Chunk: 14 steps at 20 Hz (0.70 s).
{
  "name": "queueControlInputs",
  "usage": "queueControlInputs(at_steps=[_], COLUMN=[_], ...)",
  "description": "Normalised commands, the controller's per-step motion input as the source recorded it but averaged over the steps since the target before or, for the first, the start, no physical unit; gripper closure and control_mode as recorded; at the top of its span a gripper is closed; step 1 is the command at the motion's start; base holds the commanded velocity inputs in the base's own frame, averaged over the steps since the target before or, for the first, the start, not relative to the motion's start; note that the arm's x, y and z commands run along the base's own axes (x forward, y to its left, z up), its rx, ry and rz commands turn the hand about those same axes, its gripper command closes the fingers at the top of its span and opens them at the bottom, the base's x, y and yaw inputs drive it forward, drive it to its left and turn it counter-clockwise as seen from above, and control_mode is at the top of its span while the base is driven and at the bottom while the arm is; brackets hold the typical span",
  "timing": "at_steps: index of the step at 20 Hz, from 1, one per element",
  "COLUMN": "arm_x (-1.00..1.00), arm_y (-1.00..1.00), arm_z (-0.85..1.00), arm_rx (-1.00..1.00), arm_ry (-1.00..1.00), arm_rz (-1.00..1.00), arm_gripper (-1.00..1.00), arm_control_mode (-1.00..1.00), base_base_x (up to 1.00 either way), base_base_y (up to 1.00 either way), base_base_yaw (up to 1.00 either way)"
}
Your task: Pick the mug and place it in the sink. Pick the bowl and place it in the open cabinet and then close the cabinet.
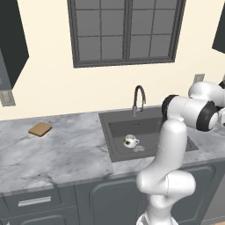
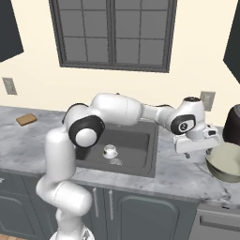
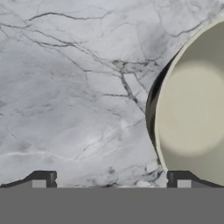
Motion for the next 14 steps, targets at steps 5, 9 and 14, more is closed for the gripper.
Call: queueControlInputs(at_steps=[5,9,14], arm_x=[0.15,0.13,0.08], arm_y=[-0.09,-0.16,-0.17], arm_z=[-0.04,-0.06,-0.08], arm_rx=[0.0,0.0,0.0], arm_ry=[-0.06,-0.03,-0.02], arm_rz=[0.04,0.04,0.03], arm_gripper=[-1.0,-1.0,-1.0], arm_control_mode=[-1.0,-1.0,-1.0], base_base_x=[0.0,0.0,0.0], base_base_y=[0.0,0.0,0.0], base_base_yaw=[0.0,0.0,0.0])
